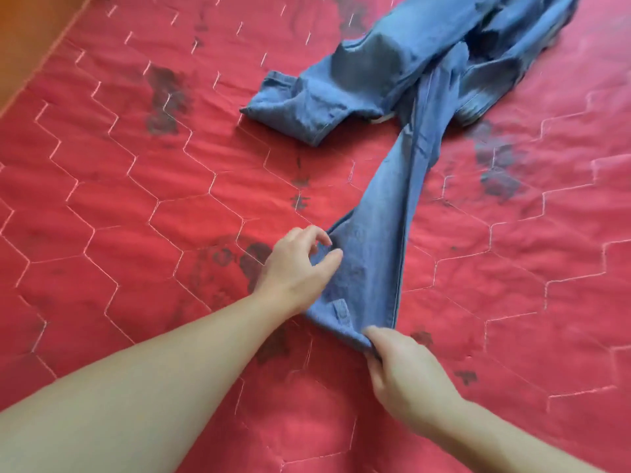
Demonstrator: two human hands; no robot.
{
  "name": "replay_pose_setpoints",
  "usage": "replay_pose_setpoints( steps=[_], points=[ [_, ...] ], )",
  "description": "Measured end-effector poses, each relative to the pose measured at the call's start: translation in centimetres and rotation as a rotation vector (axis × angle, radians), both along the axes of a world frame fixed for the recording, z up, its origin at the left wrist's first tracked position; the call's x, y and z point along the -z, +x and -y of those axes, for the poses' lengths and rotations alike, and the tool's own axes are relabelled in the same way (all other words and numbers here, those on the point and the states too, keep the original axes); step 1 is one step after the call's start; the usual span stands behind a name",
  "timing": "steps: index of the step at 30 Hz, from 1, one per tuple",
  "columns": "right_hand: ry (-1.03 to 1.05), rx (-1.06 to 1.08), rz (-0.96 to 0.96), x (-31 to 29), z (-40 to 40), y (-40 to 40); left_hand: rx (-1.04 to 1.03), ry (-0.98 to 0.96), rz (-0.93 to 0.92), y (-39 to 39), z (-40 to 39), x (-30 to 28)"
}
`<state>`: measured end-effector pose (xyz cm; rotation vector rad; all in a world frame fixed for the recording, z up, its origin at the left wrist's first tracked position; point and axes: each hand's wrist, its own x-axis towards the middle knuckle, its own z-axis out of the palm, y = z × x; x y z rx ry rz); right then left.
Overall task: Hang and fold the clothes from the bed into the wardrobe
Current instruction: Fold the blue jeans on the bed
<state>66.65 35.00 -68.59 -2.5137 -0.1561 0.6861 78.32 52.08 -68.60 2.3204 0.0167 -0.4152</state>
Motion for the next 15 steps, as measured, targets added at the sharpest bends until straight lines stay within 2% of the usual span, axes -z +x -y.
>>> replay_pose_setpoints(
  steps=[1, 3, 6, 7, 9, 11, 13, 15],
  points=[
    [0.006, -0.034, -0.040, -0.3, -0.4, -1.5, -0.047, 0.027, 0.013, -0.4, 0.7, 0.0],
    [0.064, -0.074, -0.163, -0.4, -2.0, -4.3, -0.038, 0.053, -0.077, -1.3, 2.6, -0.3],
    [0.064, -0.156, -0.470, 2.2, -5.5, -8.2, 0.094, 0.134, -0.226, -3.6, 5.5, -0.6],
    [0.129, -0.156, -0.532, 2.6, -6.5, -9.7, 0.152, 0.172, -0.234, -4.7, 6.0, -0.5],
    [0.281, -0.143, -0.585, 1.7, -6.6, -10.7, 0.274, 0.249, -0.225, -6.7, 5.9, -0.2],
    [0.334, -0.091, -0.573, -0.3, -5.4, -9.0, 0.347, 0.253, -0.214, -8.4, 4.3, -0.5],
    [0.307, 0.098, -0.402, -1.8, -2.7, -6.4, 0.364, 0.239, -0.236, -9.5, 1.6, -1.1],
    [0.326, 0.493, -0.333, -1.4, -0.4, -3.5, 0.392, 0.216, -0.291, -10.4, -1.2, -1.8]
  ],
)
